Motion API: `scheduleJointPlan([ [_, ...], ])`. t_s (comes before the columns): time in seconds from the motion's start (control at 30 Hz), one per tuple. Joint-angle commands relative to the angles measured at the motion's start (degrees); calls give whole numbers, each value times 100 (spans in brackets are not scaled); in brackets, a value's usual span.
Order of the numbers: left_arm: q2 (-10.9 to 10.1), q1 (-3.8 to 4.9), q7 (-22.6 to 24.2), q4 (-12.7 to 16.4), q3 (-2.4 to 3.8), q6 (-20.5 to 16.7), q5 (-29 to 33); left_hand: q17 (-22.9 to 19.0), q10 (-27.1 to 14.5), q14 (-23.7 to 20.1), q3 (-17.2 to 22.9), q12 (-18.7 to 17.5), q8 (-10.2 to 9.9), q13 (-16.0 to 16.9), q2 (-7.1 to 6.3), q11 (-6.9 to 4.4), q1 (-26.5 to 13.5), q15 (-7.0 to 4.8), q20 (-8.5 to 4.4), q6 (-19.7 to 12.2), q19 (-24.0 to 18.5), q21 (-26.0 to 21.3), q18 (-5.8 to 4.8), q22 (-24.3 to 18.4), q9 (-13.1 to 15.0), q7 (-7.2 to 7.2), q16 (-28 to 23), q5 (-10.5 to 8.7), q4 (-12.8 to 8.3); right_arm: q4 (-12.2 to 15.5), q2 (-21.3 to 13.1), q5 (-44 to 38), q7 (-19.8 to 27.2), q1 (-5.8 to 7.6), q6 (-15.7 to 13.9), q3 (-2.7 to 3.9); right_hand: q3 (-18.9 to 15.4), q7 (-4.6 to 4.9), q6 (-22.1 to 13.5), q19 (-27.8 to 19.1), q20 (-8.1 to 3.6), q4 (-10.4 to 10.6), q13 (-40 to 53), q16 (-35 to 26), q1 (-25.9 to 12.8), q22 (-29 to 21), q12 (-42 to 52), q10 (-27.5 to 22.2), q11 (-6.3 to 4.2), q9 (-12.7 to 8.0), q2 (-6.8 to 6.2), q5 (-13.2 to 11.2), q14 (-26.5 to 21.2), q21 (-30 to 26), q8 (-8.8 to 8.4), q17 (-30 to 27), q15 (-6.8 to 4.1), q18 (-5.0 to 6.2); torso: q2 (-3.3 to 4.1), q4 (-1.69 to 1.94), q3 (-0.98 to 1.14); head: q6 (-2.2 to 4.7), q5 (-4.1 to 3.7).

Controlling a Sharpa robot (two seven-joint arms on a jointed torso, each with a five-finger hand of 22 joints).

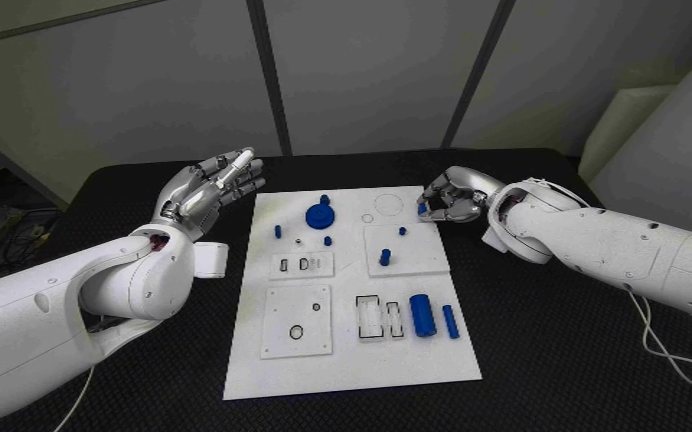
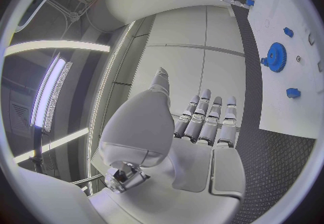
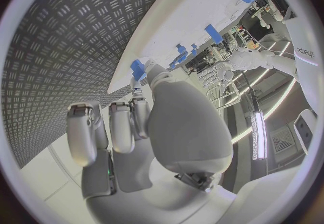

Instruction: Assemble the parts on the task board

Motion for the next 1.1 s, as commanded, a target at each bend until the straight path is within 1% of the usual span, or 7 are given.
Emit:
scheduleJointPlan([
  [0.03,7,7,29,3,6,64,-42,-2,-4,-14,-7,-22,-17,-1,67,-12,10,-16,-9,-25,24,30,-81,-4,-6,369,-35,28,-49,-17,22,-91,1,10,99,2,2,3,59,597,-31,-45,583,0,-8,1508,29,6,-27,9,77,24,379,37,31,410,-40,-86,0,1,1,-6,-2],
  [0.33,6,7,21,0,6,66,-42,-2,-3,-21,-12,-23,-15,0,69,-15,10,-19,-10,-20,25,32,-80,-5,-6,367,-39,28,-55,-73,92,-182,-53,9,64,2,44,-14,159,597,-44,-82,606,0,-15,1508,53,21,-41,28,172,13,380,37,40,414,-52,-86,-1,0,4,-19,-6],
  [0.47,5,7,15,1,6,69,-42,-2,-3,-21,-12,-23,-15,0,69,-15,10,-19,-10,-20,25,32,-80,-5,-6,367,-39,28,-55,-84,107,-279,-100,9,-46,2,86,-46,289,597,-58,-110,610,0,-21,1508,55,24,-67,57,272,-18,381,37,73,418,-70,-86,-2,1,0,-19,-2],
  [0.57,4,7,11,1,6,71,-42,-2,-3,-21,-12,-23,-15,0,69,-15,10,-19,-10,-20,25,32,-80,-5,-6,367,-39,28,-55,-74,107,-344,-118,9,-162,2,125,-83,405,597,-76,-155,614,0,-4,1508,58,27,-97,90,350,-33,381,37,106,421,-93,-86,-3,1,3,-30,6],
  [0.73,2,6,8,1,6,71,-42,-2,-3,-21,-12,-23,-15,0,69,-15,10,-19,-10,-20,25,32,-80,-5,-6,367,-39,28,-55,-11,91,-405,-103,8,-361,3,164,-122,512,597,-103,-228,621,6,22,1508,62,32,-131,126,418,-25,385,37,128,437,-122,-86,-2,-1,5,-35,6],
  [1.0,-2,5,7,8,6,68,-42,-2,-3,-21,-12,-23,-15,0,69,-15,10,-19,-10,-20,25,32,-80,-5,-6,367,-39,28,-55,331,-15,-416,-167,7,-735,9,216,-153,600,597,-134,-338,599,18,58,1508,29,17,-161,163,491,13,392,37,129,467,-150,-86,-7,-6,2,-30,0],
  [1.1,-7,4,6,15,6,64,-42,-3,-2,-26,-16,-25,-19,0,76,-15,10,-19,-10,-33,25,33,-80,-6,-8,367,-43,27,-63,562,-86,-414,-261,9,-829,20,224,-156,609,597,-138,-355,580,17,62,1508,4,3,-164,168,504,20,391,37,127,465,-154,-86,-11,-6,-1,-18,-9],
])
